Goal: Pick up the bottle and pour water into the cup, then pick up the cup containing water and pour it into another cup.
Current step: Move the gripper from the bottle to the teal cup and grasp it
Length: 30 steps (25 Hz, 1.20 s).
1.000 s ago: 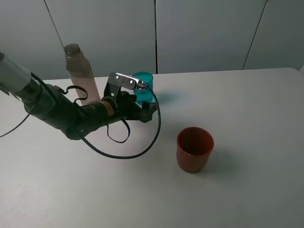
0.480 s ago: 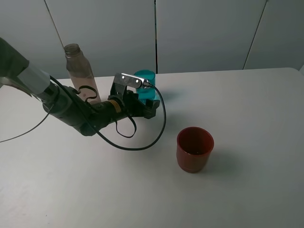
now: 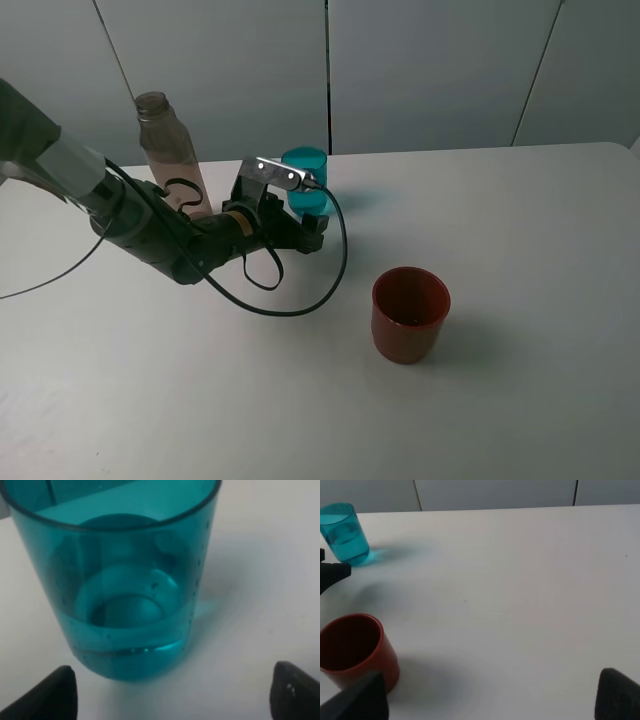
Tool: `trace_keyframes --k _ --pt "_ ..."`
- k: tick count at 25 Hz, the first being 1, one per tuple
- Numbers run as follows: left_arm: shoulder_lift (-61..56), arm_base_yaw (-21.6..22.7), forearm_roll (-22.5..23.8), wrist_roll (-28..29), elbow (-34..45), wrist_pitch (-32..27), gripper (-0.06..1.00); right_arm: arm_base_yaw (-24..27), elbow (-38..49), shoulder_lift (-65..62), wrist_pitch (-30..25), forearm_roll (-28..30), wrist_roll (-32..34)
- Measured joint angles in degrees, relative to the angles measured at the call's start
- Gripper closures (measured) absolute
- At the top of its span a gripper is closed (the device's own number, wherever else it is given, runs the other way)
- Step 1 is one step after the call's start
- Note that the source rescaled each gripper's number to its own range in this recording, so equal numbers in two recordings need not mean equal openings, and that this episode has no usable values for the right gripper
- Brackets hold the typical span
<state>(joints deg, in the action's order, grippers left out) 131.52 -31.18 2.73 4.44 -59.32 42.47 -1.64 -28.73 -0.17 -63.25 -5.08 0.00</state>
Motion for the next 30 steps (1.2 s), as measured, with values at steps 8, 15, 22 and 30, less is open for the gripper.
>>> trace_keyframes --k 8,15,22,30 --pt "0.0 0.0 -1.3 -13.6 -1.1 5.1 0.01 0.0 0.0 0.0 0.0 0.0 0.0" --pt "0.8 0.5 -1.5 -14.6 -2.0 6.6 0.01 0.0 0.0 0.0 0.0 0.0 0.0" --pt "2.3 1.8 -1.5 -12.1 -2.9 9.0 0.01 0.0 0.0 0.0 0.0 0.0 0.0" --pt "5.1 2.0 1.2 -10.0 -8.0 9.2 0.01 0.0 0.0 0.0 0.0 0.0 0.0"
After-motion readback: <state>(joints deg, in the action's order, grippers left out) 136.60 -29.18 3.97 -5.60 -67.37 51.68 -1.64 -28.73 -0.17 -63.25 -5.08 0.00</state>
